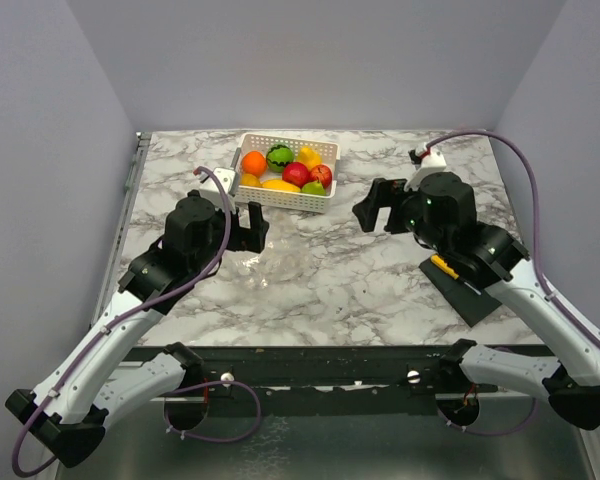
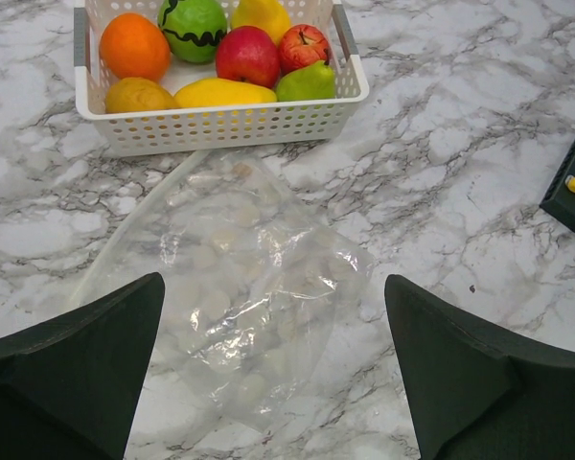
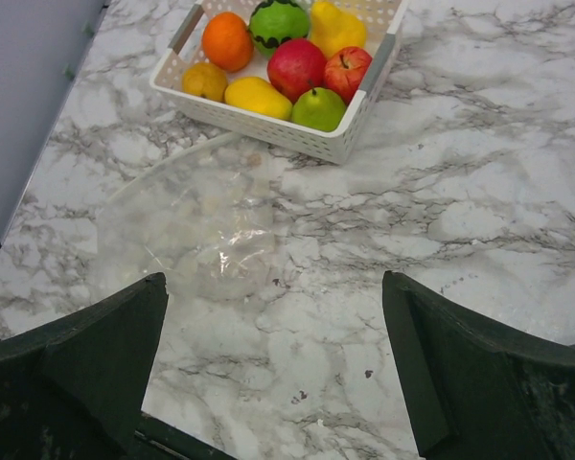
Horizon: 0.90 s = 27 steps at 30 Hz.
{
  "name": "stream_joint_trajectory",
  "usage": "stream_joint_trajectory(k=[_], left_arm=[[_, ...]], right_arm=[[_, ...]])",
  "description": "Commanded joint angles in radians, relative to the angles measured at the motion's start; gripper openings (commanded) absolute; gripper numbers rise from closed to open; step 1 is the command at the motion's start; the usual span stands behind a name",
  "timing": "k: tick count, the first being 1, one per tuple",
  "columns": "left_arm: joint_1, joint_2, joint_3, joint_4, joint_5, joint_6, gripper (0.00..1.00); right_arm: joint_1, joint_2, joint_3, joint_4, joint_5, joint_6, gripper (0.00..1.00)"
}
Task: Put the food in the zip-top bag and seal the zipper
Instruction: Pick up the zipper food storage bag at the center of the board.
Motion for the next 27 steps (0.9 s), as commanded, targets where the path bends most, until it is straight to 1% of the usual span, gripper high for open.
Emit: stream_joint_trajectory(k=[1,6,10,13,17,22,27], left_arm=[[-0.002,-0.032,-0.042,-0.020,-0.029,-0.013,0.99],[-0.002,-0.059,-0.093,-0.017,-0.078,-0.038,0.99],[-0.002,-0.060,-0.117,-0.018,-0.185,-0.066,0.99],[-0.002,-0.065,-0.132,-0.021,-0.263,-0.093,0.99],[-0.001,-0.074,-0.145,-0.029,-0.332,-0.117,0.99],[-0.002,-0.104,-0.188,-0.018,-0.393,-0.128,0.99],[-0.002,-0.121,-0.217,-0.018,-0.399,-0.126,0.98]], right_arm=[[0.003,0.086,0.033,0.021,-0.105,-0.022,1.00],[0.007,0.187,0.087,0.008,-0.141,-0.024,0.99],[0.024,0.287,0.150,-0.012,-0.171,-0.024,0.98],[0.056,0.375,0.218,-0.045,-0.155,-0.025,0.97],[0.081,0.472,0.289,-0.056,-0.167,-0.016,0.97],[0.099,0.591,0.385,-0.089,-0.175,-0.002,0.97],[0.118,0.695,0.456,-0.104,-0.201,0.010,0.97]])
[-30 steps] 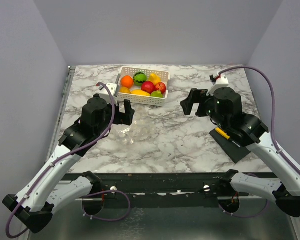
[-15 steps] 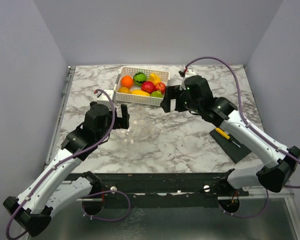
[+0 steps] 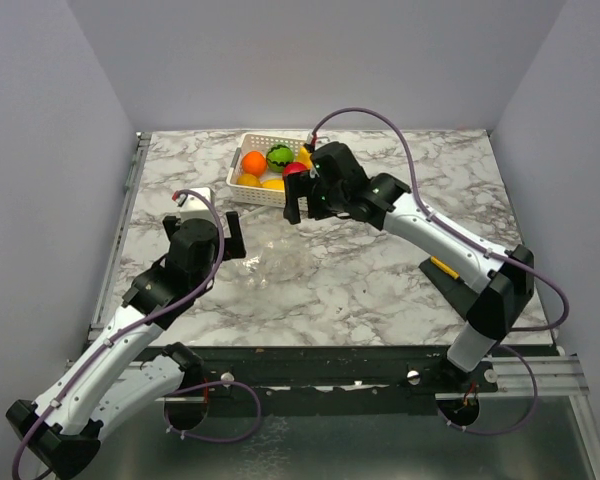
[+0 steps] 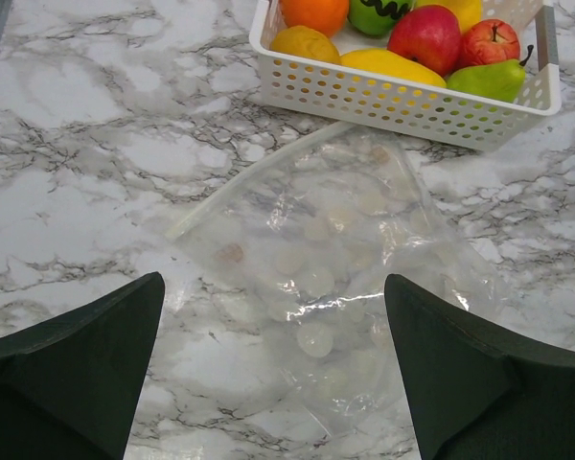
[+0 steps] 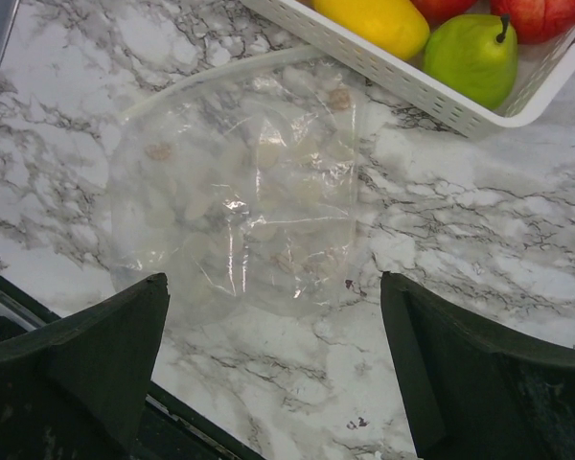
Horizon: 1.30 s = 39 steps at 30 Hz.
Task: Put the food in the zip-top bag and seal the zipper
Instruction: Pick up the zipper food storage bag at the center of the board.
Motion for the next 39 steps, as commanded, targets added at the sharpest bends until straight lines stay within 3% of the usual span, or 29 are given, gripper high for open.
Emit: stream_joint_trajectory(k=[1,14,30,39], left_arm=[[-0.002,-0.019,-0.029,-0.005,-0.048,-0.010,0.98],[-0.002,-0.039,-0.042,0.008,-0.067,0.002,0.98],[-0.002,-0.041,-0.047,0.014,-0.065,0.000,0.98],[-0.002,-0.040,-0.047,0.015,-0.065,0.003,0.98]], right_arm=[[0.020,0.084,0.082,-0.053,-0.040,0.019,0.97],[0.046,0.376,0.319,-0.154,-0.054,0.081,0.98],[0.053,0.514,0.328,-0.143,-0.065,0.129,0.98],[0.053,0.557,0.317,-0.133,-0.065,0.138,0.81]])
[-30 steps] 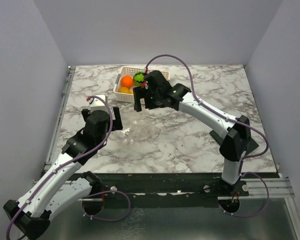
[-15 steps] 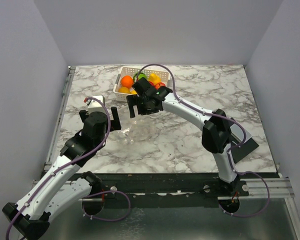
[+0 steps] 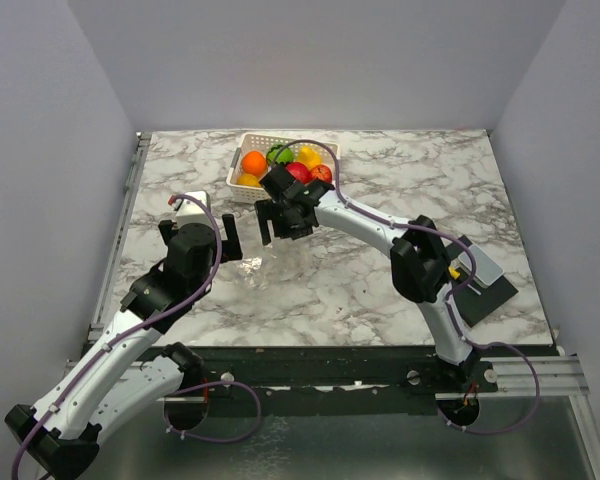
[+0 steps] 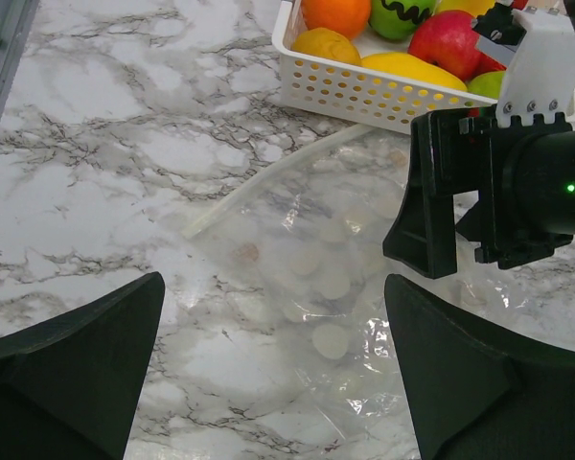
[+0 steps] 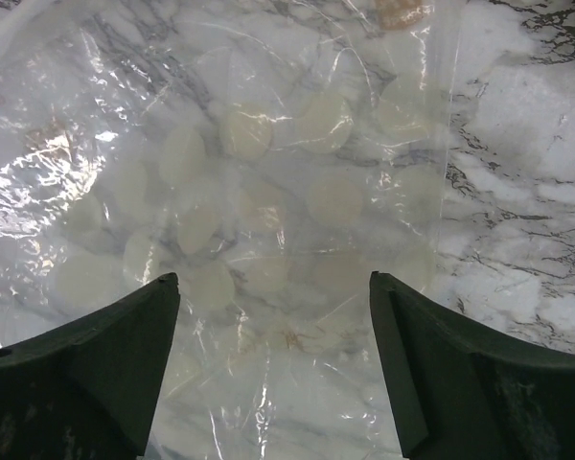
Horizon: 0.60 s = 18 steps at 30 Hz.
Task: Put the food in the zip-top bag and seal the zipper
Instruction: Pick up the zipper food storage bag at the center of the board.
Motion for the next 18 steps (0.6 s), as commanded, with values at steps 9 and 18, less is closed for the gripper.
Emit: stream_joint_trajectory(k=[9,18], left_arm=[[-0.002,0.000,-0.010,0.014,-0.023,0.004,0.98],[-0.002,-0.002,-0.011,0.013,-0.032,0.002,0.98]], right_arm=[[0.009,0.022,-0.032,0.004,-0.002,0.010,0.31],[0.012,-0.062,-0.098,0.005,0.027,-0.031,0.01]])
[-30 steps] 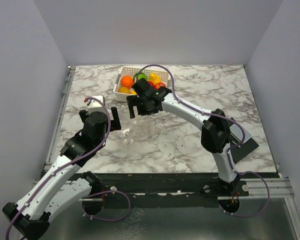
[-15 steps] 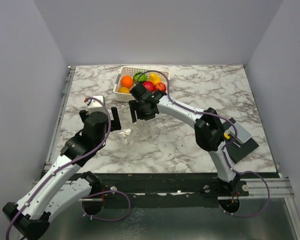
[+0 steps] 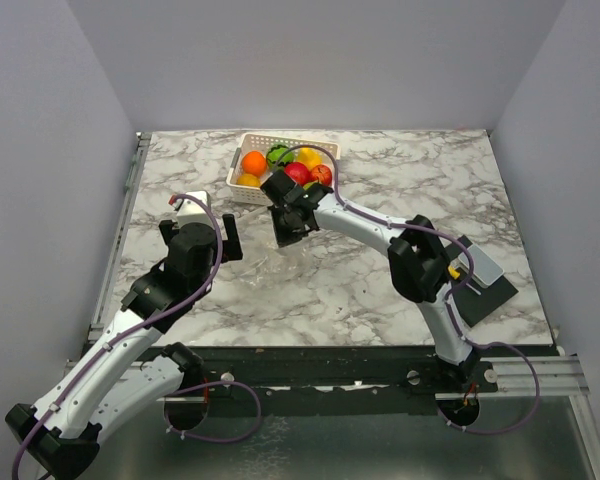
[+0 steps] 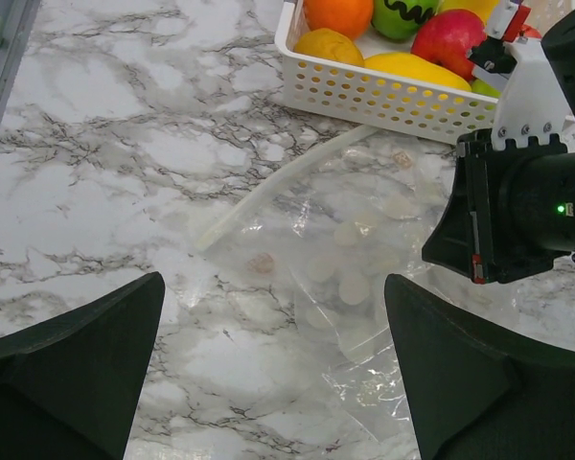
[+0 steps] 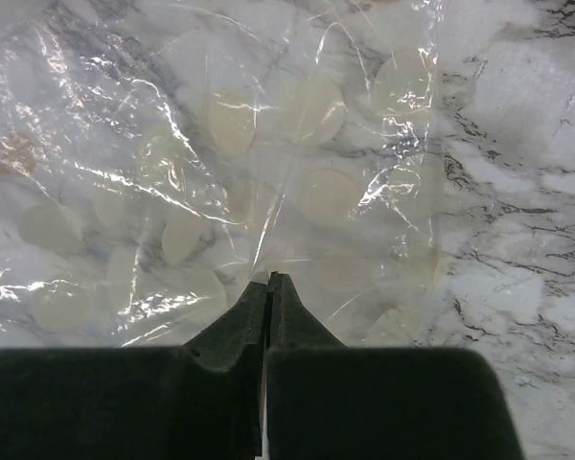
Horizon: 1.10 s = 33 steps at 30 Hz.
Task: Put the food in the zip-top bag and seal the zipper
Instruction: Pick up the zipper food storage bag at the center of the board.
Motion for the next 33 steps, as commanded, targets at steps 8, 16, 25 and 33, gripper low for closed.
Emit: stream_joint_trajectory(k=[8,16,25,33], left_arm=[[-0.002,-0.004,-0.013,0.013,-0.030,-0.002,0.98],[-0.002,0.028,-0.011,0.013,-0.011,0.000,0.98],[-0.002,0.032,-0.011,0.014,0.006,-0.004,0.98],[-0.002,0.036,-0.012,0.014,0.011,-0.004,0.98]], right_arm=[[0.023,-0.214,-0.209,0.026,0.046,-0.098,0.01],[0.026,-0.380,-0.383,0.040,0.049,-0.199,0.01],[0.027,-0.514,-0.441,-0.048,0.026,-0.353,0.01],[0.026,-0.615,-0.428,-0.136,0.023,-0.412,0.01]])
